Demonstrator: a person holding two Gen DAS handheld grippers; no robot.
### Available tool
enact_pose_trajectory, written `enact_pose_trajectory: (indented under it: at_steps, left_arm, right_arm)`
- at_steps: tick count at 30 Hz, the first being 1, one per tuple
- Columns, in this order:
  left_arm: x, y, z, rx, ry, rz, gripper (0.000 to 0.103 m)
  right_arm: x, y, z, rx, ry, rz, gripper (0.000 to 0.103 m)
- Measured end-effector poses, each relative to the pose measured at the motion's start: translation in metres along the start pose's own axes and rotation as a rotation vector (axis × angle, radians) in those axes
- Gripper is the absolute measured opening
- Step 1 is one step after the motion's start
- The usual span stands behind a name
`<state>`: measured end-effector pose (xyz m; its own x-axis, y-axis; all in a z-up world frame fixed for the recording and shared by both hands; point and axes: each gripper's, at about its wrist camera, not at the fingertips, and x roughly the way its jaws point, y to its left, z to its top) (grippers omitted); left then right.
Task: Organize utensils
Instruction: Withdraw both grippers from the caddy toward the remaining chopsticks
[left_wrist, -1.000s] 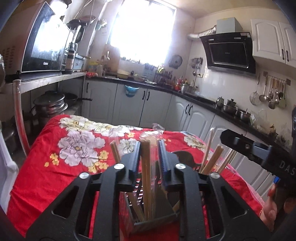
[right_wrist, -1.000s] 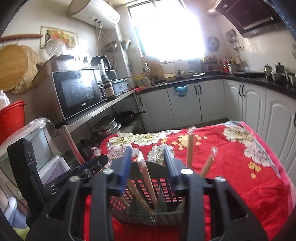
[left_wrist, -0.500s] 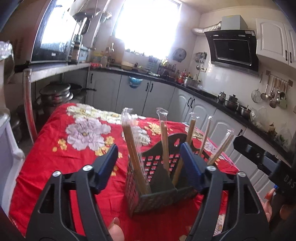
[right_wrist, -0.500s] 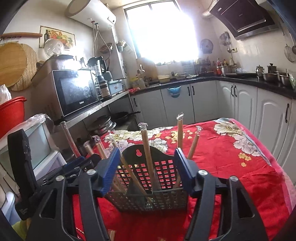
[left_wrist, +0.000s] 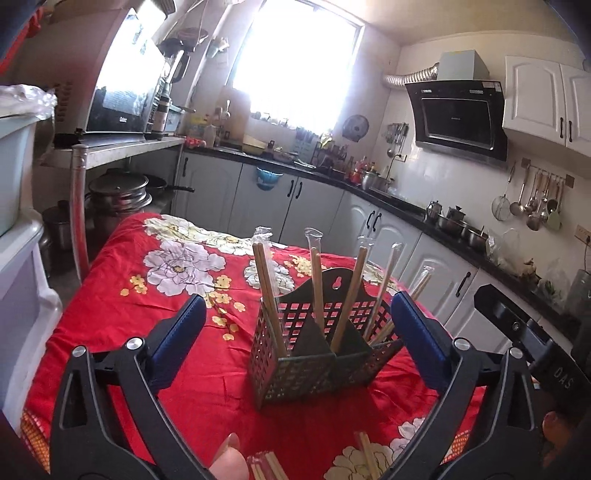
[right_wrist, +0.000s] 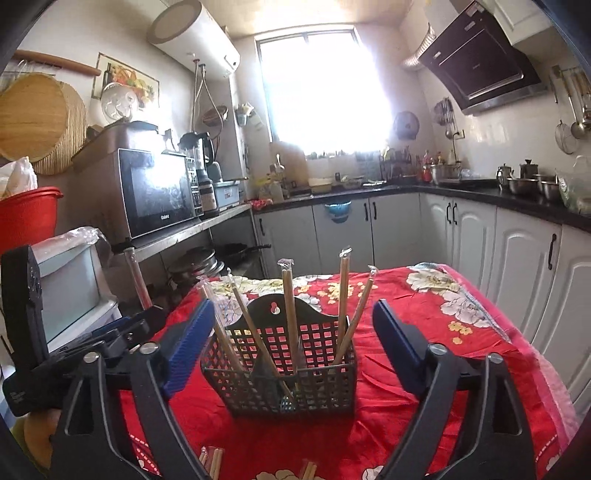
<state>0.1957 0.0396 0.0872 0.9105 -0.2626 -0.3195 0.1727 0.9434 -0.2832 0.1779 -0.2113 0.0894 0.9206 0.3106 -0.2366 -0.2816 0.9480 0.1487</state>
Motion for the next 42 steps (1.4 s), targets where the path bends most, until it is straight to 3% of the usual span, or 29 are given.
enact_pose_trajectory:
  at_steps: [8,31,42]
  left_arm:
    - [-0.02,0.001,-0.01,-0.008,0.002,-0.008,0.092]
    - [-0.053,0.01,-0.046,-0.013,0.065,0.007,0.092]
    - [-0.057,0.011,-0.068,-0.01,0.142,0.012,0.092]
  right_arm:
    - [-0.015,0.001,-0.01,-0.014,0.006,0.004,0.092]
    - [-0.047,0.002,-0.049,-0.034,0.107,0.037,0.092]
    - [-0.059,-0.019,-0.059,0.021,0.148,0.036,0.092]
